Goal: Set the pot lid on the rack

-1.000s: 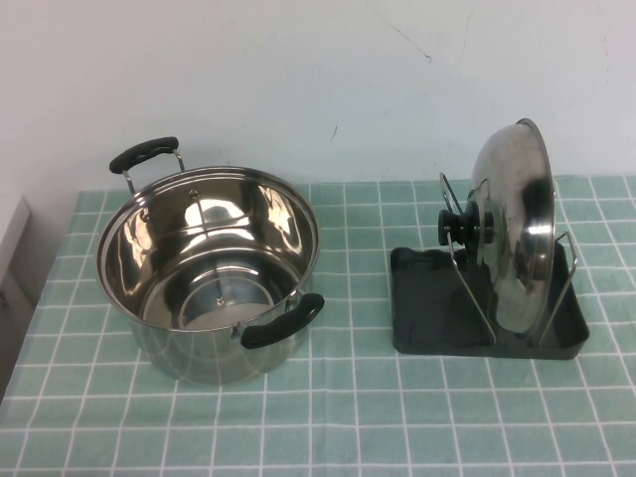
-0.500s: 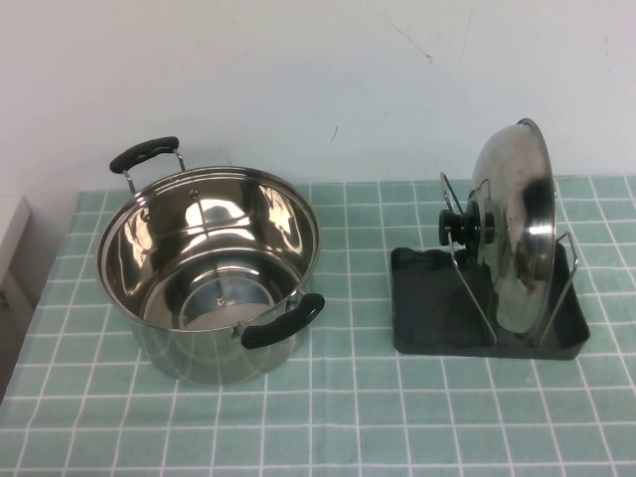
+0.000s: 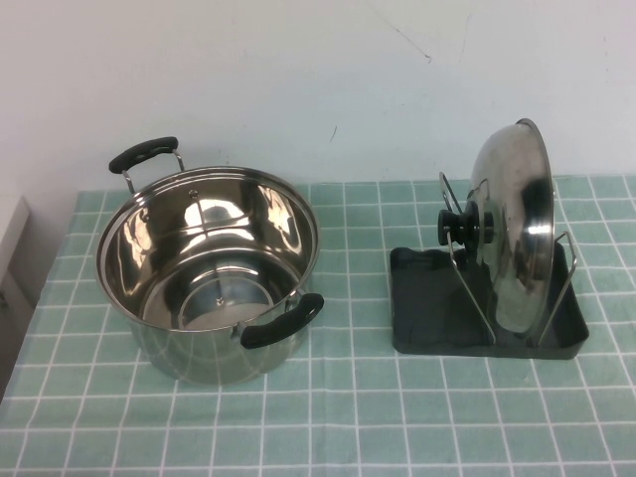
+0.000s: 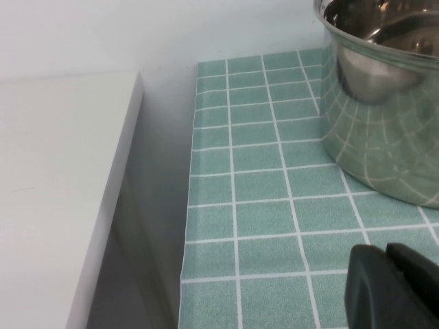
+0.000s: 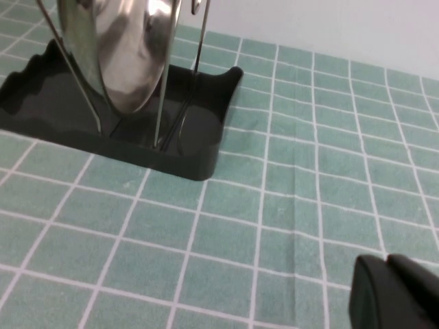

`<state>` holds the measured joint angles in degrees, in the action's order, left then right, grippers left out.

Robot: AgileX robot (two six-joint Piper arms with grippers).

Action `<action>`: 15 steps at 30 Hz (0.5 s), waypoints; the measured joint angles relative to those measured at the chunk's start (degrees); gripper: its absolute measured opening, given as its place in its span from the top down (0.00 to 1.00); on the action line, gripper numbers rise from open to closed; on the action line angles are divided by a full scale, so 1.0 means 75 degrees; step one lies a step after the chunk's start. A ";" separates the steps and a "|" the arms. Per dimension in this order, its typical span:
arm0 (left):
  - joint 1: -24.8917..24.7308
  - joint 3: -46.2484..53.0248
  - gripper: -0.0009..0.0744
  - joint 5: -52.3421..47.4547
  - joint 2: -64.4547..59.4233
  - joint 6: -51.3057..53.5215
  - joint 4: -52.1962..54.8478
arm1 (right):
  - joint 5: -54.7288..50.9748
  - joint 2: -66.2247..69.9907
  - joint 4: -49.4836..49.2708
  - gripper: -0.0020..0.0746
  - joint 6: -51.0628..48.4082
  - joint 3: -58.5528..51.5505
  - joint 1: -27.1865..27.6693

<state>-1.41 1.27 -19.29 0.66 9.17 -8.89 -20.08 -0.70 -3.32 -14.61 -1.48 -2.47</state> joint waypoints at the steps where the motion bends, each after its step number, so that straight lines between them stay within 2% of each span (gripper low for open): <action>1: 0.0000 0.0000 0.99 0.0000 0.0000 0.0000 0.0000 | 0.0000 0.0000 0.0007 0.98 0.0018 0.0000 0.0000; 15: 0.0000 0.0000 0.99 0.0000 0.0000 0.0000 0.0000 | 0.0000 0.0000 0.0037 0.98 0.0088 0.0000 0.0113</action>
<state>-1.41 1.27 -19.29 0.66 9.17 -8.89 -20.08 -0.70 -3.04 -13.95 -1.48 -1.63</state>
